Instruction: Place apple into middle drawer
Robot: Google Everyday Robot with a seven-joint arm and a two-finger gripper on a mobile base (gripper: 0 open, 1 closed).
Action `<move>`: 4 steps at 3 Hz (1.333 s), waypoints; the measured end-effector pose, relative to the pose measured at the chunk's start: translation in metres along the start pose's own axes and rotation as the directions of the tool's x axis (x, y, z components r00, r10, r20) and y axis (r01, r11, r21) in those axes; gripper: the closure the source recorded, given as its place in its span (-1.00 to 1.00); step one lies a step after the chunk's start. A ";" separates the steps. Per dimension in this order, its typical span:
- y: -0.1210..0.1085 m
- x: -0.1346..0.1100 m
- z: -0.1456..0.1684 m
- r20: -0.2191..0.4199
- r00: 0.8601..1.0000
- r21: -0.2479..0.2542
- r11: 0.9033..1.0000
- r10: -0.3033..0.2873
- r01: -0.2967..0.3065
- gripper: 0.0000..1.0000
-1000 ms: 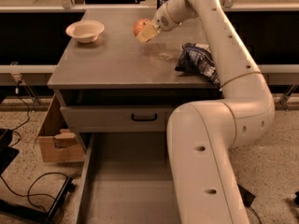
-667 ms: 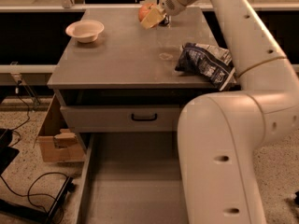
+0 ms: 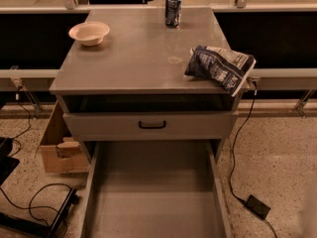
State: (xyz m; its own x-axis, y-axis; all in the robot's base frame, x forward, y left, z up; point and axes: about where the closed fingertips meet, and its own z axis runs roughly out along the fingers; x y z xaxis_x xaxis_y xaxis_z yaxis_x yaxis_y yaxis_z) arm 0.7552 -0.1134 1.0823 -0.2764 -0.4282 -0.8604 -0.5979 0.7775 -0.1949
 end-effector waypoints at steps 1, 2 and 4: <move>0.042 -0.017 -0.089 0.061 0.998 -0.008 1.000 0.027 -0.027 1.00; 0.118 0.002 -0.144 0.031 0.999 -0.105 0.994 0.039 -0.036 1.00; 0.184 0.189 -0.111 -0.352 0.930 -0.215 0.958 0.108 -0.192 1.00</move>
Offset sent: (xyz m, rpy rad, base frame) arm -0.3127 0.0088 -0.1919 -0.0732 0.5209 0.0809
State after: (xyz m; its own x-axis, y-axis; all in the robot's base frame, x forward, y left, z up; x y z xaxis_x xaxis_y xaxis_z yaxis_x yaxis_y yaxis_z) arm 0.5098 -0.1024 0.9358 -0.5864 -0.4768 -0.6548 -0.6811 0.7279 0.0799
